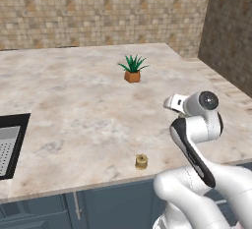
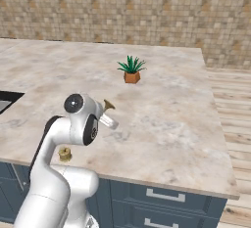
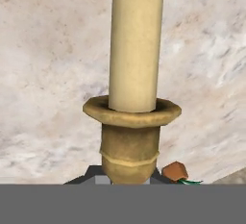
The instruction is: Pick the candle and candle from the dining table and place them in the open cabinet. Close the cabinet after placing the objects.
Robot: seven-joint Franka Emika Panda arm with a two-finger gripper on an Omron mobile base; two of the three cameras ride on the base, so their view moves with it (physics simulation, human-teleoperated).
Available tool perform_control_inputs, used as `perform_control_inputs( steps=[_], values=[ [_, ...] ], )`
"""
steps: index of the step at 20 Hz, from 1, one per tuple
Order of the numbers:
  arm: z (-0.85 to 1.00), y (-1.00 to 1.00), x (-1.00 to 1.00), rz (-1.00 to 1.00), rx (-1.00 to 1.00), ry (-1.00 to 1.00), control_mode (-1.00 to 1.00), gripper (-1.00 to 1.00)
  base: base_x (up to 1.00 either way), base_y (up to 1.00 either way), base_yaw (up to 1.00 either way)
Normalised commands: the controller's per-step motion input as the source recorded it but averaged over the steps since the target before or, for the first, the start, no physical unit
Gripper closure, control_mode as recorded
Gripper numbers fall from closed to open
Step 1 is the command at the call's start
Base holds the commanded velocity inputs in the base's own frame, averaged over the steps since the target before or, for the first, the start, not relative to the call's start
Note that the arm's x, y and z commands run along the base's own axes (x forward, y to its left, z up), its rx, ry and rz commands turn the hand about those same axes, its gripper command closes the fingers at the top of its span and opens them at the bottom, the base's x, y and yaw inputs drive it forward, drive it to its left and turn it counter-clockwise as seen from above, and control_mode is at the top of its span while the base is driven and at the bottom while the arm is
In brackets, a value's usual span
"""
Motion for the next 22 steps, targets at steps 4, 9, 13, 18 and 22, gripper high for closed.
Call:
perform_control_inputs(
  steps=[4,9,13,18,22],
  values=[
    [0.0,0.22,-0.09,0.24,-0.23,-0.13,-1.0,1.0,0.0,0.0,0.0],
    [0.0,0.18,-0.23,0.19,-0.14,-0.12,-1.0,1.0,0.0,0.0,0.0],
    [0.0,0.2,-0.17,0.14,-0.15,-0.12,-1.0,1.0,0.0,0.0,0.0],
    [0.0,0.23,0.0,0.02,-0.12,-0.04,-1.0,1.0,0.0,0.0,0.0],
    [-0.05,0.32,0.0,0.0,-0.11,-0.02,-1.0,1.0,0.0,0.0,0.0]
  ],
)
